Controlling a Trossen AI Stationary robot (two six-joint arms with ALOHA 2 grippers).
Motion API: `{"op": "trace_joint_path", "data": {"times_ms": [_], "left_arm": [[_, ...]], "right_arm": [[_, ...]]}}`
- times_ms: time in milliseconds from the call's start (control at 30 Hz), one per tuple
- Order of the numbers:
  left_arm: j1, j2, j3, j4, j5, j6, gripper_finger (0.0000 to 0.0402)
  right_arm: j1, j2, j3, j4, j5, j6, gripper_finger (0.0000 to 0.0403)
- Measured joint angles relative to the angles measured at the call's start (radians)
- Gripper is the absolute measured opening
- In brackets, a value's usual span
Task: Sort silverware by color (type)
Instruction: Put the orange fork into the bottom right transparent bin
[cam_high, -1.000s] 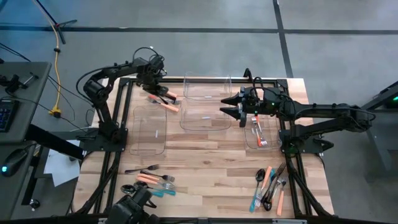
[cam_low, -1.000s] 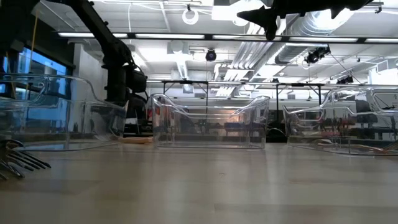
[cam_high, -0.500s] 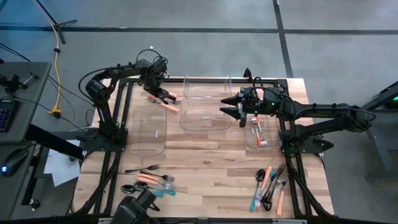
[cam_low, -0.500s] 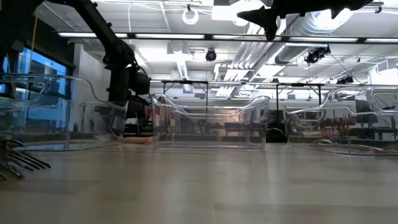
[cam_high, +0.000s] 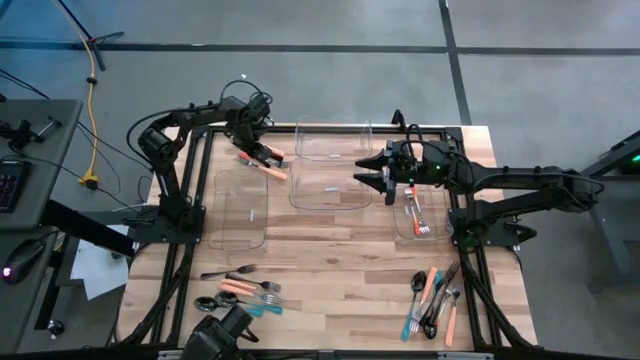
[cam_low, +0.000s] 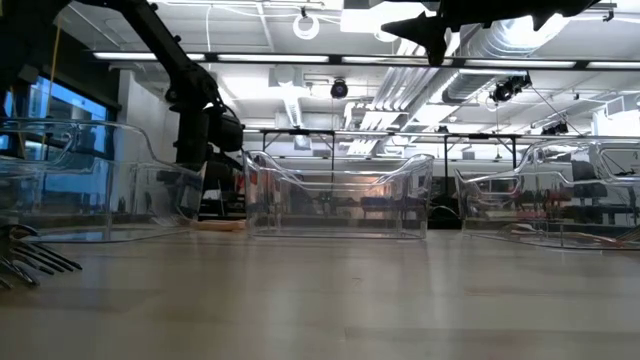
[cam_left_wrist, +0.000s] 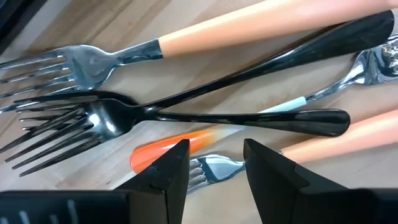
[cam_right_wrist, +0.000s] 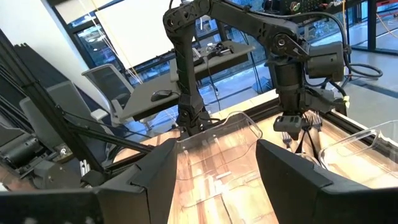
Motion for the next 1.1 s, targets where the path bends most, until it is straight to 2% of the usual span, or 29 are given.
{"op": "trace_joint_path", "data": {"times_ms": [200, 467, 767, 1100], "left_arm": [[-0.016, -0.002, -0.064, 0.038, -0.046, -0.007, 0.014], [-0.016, -0.012, -0.074, 0.083, -0.058, -0.023, 0.014], [-0.017, -0.079, -0.057, 0.069, -0.053, 0.059, 0.014], [-0.015, -0.022, -0.063, 0.112, -0.063, 0.148, 0.014]], "right_arm": [[0.0, 0.0, 0.0, 0.0, 0.0, 0.0, 0.0204], [0.0, 0.0, 0.0, 0.0, 0.0, 0.0, 0.0204], [0.0, 0.0, 0.0, -0.001, 0.0, -0.005, 0.0204], [0.0, 0.0, 0.0, -0.001, 0.0, 0.017, 0.0204]]}}
